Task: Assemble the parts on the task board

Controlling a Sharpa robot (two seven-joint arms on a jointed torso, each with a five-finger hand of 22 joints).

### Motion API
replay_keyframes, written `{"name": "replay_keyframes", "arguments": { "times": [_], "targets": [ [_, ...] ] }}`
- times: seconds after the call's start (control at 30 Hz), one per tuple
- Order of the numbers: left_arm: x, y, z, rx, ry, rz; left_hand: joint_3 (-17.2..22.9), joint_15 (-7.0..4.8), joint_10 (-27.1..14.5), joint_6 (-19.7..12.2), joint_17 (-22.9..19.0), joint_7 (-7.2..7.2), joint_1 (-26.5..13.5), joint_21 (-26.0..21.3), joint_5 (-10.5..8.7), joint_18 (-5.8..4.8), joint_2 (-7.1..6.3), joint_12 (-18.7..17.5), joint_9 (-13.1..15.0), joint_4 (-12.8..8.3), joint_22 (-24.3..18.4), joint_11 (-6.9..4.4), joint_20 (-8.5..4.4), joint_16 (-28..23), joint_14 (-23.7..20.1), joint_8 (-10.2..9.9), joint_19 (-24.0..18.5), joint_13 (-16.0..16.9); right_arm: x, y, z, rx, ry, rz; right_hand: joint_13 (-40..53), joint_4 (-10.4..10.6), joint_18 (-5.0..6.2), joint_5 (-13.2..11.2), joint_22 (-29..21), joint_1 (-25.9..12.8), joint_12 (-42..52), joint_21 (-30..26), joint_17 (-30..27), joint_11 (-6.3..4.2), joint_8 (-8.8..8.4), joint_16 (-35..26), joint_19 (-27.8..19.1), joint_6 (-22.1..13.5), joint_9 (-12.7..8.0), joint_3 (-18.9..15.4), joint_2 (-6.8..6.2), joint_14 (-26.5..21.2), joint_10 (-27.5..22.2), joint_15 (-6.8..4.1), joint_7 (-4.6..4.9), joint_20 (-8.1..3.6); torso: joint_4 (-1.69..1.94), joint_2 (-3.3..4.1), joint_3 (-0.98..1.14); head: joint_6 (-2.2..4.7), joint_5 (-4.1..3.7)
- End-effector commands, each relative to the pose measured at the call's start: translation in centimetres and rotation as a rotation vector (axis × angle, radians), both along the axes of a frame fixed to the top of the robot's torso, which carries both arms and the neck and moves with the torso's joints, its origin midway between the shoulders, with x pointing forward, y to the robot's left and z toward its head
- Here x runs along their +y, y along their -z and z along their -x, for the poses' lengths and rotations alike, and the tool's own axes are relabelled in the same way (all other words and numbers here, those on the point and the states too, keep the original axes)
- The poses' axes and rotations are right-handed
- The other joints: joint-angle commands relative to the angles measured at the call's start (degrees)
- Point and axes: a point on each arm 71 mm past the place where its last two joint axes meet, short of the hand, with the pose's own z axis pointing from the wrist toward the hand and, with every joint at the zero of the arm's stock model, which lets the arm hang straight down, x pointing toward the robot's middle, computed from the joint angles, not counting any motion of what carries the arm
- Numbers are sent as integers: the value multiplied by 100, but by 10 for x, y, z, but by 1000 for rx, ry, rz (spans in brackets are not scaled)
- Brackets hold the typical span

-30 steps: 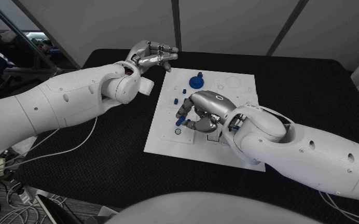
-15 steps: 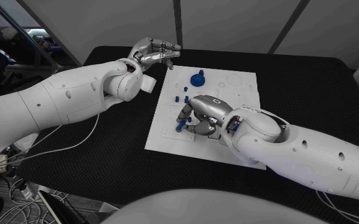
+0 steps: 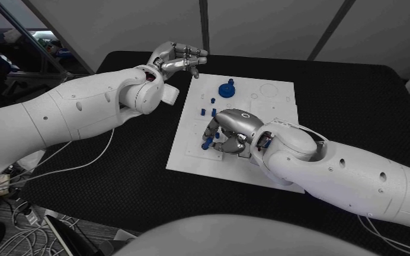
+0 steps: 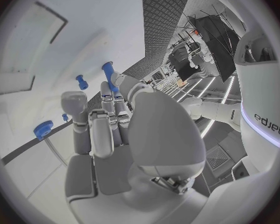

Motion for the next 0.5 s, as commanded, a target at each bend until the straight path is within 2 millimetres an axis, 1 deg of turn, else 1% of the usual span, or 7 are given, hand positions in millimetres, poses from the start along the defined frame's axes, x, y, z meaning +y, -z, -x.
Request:
{"name": "replay_keyframes", "arguments": {
  "times": [0.03,0.3,0.43,0.5],
  "targets": [
    [-1,-1,0,-2,11,6,7,18,-40,-11,-7,36,1,-30,9,206,47,-15,-6,-26,-7,17,-9,-29,-28,-28,-31,-4,2,4,2,-3,-16,37,10,-5,-47,16,-5,-6,9,12,312,-69,6,23,10,29,10,40,37,366,90,-40,0,-10,-2,-1,-1,-14,4],
    [-1,-1,0,-2,11,6,7,18,-40,-11,-7,36,1,-30,9,206,47,-15,-6,-26,-7,17,-9,-29,-28,-28,-31,-4,6,12,8,10,-35,63,11,-5,-46,16,-15,-12,3,7,313,-67,3,23,3,26,9,40,38,366,88,-38,1,-9,3,-2,1,-30,13],
    [-1,-1,0,-1,11,6,7,18,-40,-11,-7,36,1,-30,9,206,47,-15,-6,-26,-7,17,-9,-29,-28,-28,-31,-4,7,13,8,7,-35,72,12,-4,-44,12,-27,-24,-7,1,306,-64,-4,20,-6,20,7,36,33,364,84,-35,4,-6,-3,1,3,-32,19],
    [-1,-1,0,-1,11,6,7,18,-40,-11,-7,36,1,-30,9,206,47,-15,-6,-26,-7,17,-9,-29,-28,-28,-31,-4,7,13,8,3,-32,72,3,4,-38,16,-73,-76,-72,-24,280,-39,-61,6,-39,-68,-16,19,-1,357,14,-12,33,7,-4,1,-1,-29,17]
  ]
}}
